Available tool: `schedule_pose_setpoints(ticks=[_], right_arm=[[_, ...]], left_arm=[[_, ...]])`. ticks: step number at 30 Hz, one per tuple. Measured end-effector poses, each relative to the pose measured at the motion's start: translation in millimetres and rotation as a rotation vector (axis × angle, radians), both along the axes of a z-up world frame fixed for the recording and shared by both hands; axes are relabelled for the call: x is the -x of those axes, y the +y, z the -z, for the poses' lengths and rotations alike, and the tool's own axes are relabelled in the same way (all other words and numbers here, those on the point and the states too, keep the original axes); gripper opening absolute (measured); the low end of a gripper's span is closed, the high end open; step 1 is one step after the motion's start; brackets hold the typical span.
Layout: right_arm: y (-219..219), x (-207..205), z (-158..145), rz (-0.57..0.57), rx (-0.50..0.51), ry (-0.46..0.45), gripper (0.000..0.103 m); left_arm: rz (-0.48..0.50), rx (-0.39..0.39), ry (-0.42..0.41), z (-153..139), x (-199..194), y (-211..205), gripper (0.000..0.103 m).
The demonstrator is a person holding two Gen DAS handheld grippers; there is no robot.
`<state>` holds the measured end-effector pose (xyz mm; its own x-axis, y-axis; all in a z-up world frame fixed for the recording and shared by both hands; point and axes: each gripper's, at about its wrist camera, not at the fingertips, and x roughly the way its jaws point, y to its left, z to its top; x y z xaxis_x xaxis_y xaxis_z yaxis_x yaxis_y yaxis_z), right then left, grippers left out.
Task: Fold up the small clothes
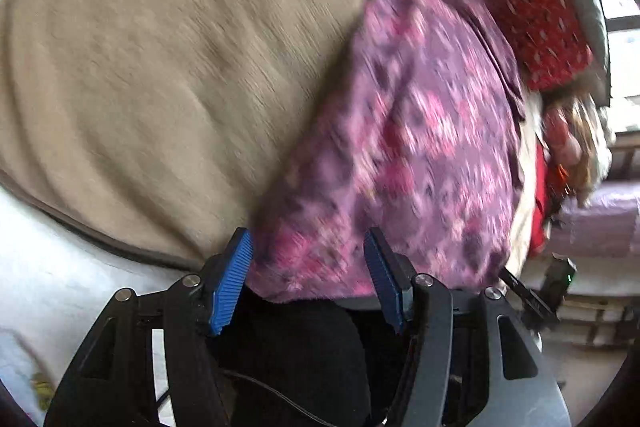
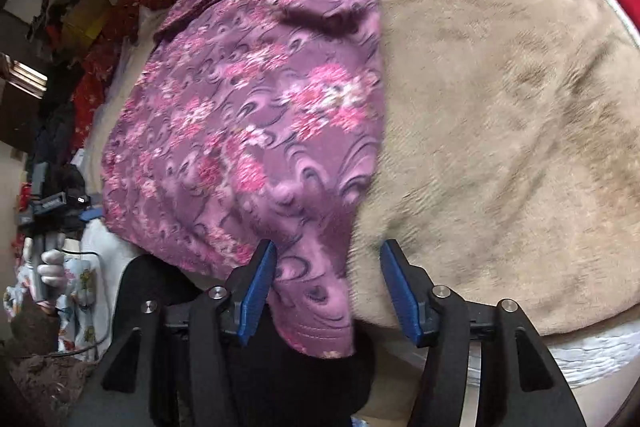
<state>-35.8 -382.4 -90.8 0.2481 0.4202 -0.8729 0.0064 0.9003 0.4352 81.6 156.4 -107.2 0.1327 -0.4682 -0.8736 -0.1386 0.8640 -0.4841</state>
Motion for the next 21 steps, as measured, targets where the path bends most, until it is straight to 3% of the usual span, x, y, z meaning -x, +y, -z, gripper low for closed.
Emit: schedule_pose_setpoints(ticks=[2, 5, 6, 7, 8, 9, 13, 14, 21], right_arm=[[6.2, 0.3, 8.4, -0.019, -0.061, 0.033, 0.061], [19.1, 1.6, 12.7, -0.066, -0.027, 0.022, 0.062], [18.6, 1.7, 12.1, -0.065, -0.032, 0.014, 0.061], [16.5, 3.0, 11.0, -0.055, -0.047, 0.011, 0.057], [13.7, 4.1, 9.3, -0.050, -0.059, 0.004, 0.038], [11.9, 4.7, 8.5, -0.057, -0.080, 0.001, 0.007], [8.9, 6.9, -6.0, -0.081, -0.148, -0.053, 0.007], [9.9, 7.3, -10.6, -0.076, -0.164, -0.069, 0.007], [-9.4, -18.8, -54.2, 0.028, -0.342, -0.222, 0.007]], left_arm=[[0.024, -0.021, 0.008, 4.6, 2.2, -11.3, 0.057], [0.037, -0.069, 0.009, 9.2, 3.0, -23.6, 0.055], [0.036, -0.068, 0.007, 7.9, 3.2, -24.6, 0.043], [0.037, -0.064, 0.007, 7.2, 3.2, -26.0, 0.012], [0.052, -0.049, 0.013, 6.7, 2.3, -29.5, 0.002], [0.062, -0.024, 0.020, 5.3, 2.2, -30.6, 0.002], [0.071, 0.050, -0.023, -16.1, 5.8, -32.3, 0.002], [0.069, 0.105, -0.047, -26.4, 5.5, -33.5, 0.002], [0.025, 0.249, -0.144, -67.0, -19.6, -39.7, 0.002]])
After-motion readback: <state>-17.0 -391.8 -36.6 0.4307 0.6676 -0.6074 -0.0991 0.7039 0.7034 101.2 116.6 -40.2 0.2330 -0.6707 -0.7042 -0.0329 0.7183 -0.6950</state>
